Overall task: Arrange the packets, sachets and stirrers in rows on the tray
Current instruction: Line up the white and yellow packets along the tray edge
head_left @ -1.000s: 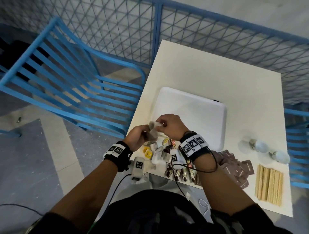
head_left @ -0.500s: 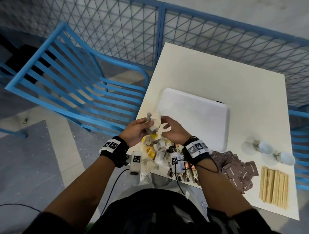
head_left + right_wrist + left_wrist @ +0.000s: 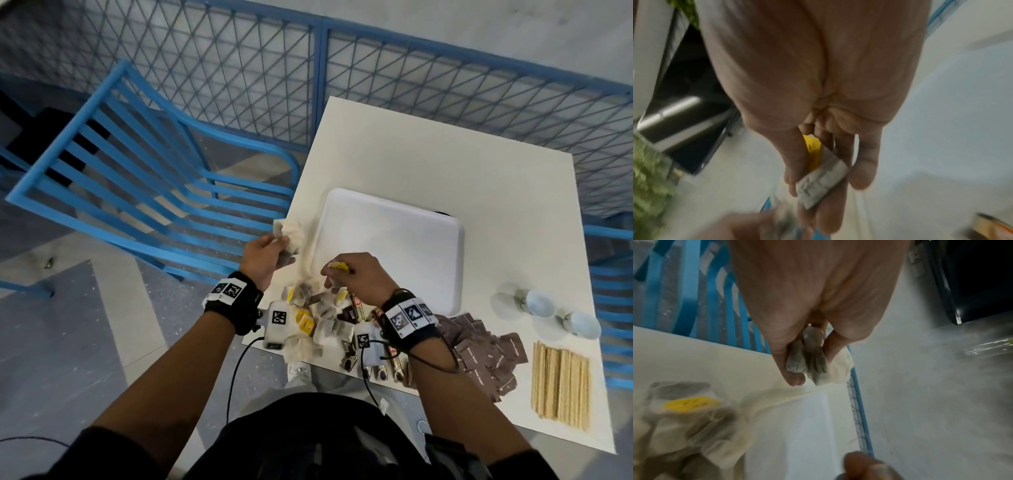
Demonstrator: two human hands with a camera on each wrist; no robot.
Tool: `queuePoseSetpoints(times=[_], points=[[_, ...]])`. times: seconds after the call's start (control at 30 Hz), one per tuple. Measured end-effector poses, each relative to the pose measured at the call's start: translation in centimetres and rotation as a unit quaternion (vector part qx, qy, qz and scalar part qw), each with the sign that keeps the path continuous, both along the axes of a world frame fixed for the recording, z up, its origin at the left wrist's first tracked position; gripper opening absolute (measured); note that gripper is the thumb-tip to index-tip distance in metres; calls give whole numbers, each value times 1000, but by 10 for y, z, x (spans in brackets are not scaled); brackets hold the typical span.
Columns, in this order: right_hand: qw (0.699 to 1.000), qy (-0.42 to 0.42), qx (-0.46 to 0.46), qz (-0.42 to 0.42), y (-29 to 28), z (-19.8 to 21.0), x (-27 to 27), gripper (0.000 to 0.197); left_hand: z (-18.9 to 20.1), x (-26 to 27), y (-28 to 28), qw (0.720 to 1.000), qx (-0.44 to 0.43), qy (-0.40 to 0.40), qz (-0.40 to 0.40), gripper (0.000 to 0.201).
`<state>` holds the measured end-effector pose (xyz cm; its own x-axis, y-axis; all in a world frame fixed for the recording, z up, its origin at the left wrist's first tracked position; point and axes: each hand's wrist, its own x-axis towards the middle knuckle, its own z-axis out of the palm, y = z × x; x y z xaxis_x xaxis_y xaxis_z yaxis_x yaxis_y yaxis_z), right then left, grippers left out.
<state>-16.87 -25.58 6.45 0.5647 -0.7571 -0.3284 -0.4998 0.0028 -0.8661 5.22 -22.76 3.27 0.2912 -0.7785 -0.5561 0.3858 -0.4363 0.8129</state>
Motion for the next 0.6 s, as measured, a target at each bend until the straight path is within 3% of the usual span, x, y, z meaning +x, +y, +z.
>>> queuePoseSetpoints(times=[0.27, 0.43, 0.6], points=[[982, -133, 70, -114, -10, 23, 0, 23, 7, -43, 5, 993, 29, 78, -89, 29], [989, -62, -12, -136, -11, 10, 5, 13, 19, -49, 6, 970, 26, 187, -154, 31], [989, -35, -4, -142, -5, 4, 7, 7, 13, -47, 11, 967, 33, 190, -167, 28]])
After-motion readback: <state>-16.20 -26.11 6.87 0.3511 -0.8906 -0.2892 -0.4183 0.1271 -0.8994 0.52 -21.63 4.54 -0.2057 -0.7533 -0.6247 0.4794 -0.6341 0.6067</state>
